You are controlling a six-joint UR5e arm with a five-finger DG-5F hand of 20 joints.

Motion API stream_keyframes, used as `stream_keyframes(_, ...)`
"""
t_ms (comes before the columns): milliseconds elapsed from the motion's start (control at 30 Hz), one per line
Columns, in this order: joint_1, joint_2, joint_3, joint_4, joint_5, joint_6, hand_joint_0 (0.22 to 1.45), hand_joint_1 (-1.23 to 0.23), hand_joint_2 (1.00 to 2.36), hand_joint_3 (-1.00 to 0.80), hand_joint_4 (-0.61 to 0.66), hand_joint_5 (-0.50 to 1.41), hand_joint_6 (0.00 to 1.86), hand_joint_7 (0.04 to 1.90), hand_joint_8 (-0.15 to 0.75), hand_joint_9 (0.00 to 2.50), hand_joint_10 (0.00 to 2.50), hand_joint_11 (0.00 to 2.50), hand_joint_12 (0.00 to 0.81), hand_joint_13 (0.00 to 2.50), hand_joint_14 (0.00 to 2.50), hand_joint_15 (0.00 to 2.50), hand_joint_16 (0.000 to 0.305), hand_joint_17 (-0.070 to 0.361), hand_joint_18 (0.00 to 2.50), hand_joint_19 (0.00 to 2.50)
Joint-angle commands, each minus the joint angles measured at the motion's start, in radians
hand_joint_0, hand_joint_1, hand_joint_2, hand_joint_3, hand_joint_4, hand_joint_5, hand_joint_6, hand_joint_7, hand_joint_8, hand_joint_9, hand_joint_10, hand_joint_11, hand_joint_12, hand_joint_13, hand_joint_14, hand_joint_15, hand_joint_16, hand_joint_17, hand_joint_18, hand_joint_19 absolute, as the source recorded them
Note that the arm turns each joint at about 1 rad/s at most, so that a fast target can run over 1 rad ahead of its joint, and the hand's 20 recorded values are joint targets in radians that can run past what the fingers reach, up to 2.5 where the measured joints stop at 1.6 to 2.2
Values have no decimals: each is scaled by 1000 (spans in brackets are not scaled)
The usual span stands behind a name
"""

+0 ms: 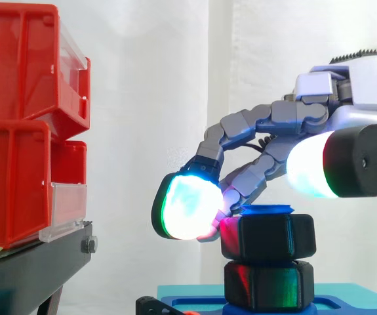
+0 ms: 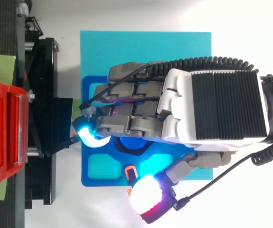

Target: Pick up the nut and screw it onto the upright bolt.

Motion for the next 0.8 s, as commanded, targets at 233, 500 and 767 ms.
stream_keyframes(233, -1, -3, 17, -42, -4, 2, 443, -410, 1000, -500, 177, -127, 503, 830, 282, 837, 5, 131, 384, 540, 2, 74, 45, 101, 284, 237)
stream_keyframes(500, -1, -3, 17, -44, -4, 0, 436, -344, 1000, -500, 187, -113, 504, 902, 291, 861, 5, 145, 388, 574, 2, 70, 46, 104, 353, 201)
stream_keyframes(767, -12, -3, 17, -56, -14, 0, 449, -319, 1000, -500, 182, -56, 504, 1152, 312, 1038, 6, 184, 322, 720, 0, 20, 34, 77, 526, 0)
